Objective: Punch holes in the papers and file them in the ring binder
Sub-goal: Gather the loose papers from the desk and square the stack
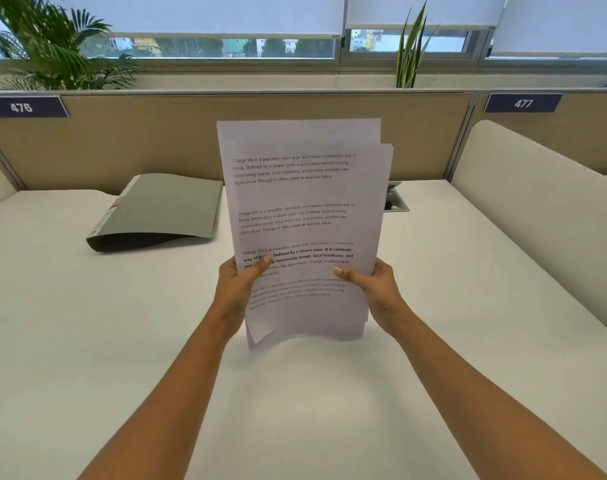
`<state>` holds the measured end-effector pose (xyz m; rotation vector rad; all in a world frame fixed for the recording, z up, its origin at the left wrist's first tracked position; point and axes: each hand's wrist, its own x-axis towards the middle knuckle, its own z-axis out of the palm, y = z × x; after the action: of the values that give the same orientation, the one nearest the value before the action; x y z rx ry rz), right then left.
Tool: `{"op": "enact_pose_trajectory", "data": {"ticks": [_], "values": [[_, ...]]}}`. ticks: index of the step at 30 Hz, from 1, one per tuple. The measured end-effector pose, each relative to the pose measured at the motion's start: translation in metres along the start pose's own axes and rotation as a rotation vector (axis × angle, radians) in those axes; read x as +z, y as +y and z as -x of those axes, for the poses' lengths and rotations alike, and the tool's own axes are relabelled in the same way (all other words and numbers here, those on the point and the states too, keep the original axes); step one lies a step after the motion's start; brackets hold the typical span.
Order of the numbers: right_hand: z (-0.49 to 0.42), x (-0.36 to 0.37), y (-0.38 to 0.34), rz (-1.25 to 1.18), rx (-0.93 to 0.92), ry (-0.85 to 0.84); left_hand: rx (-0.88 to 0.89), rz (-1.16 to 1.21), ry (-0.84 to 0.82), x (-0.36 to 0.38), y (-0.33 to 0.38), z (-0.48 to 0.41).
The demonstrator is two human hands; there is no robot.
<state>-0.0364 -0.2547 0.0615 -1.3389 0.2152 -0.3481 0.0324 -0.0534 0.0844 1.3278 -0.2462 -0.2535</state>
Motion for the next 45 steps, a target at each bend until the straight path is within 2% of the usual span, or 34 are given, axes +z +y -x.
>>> {"op": "enact_pose_trajectory", "data": {"ticks": [6, 13, 29, 37, 45], "values": [[-0.002, 0.001, -0.004, 0.02, -0.066, 0.003, 0.126, -0.064, -0.018, -0.001, 0.007, -0.004], [-0.001, 0.005, -0.001, 0.125, -0.048, -0.005, 0.11, -0.106, 0.003, -0.002, -0.003, -0.001], [-0.001, 0.009, -0.016, 0.134, -0.132, -0.001, 0.173, -0.118, 0.023, 0.003, 0.012, -0.004], [0.006, 0.007, -0.001, 0.189, -0.073, 0.017, 0.065, -0.128, 0.079, 0.002, -0.012, 0.004], [0.005, 0.005, -0.006, 0.171, -0.111, 0.008, 0.105, -0.15, 0.067, 0.002, -0.008, -0.001]]}}
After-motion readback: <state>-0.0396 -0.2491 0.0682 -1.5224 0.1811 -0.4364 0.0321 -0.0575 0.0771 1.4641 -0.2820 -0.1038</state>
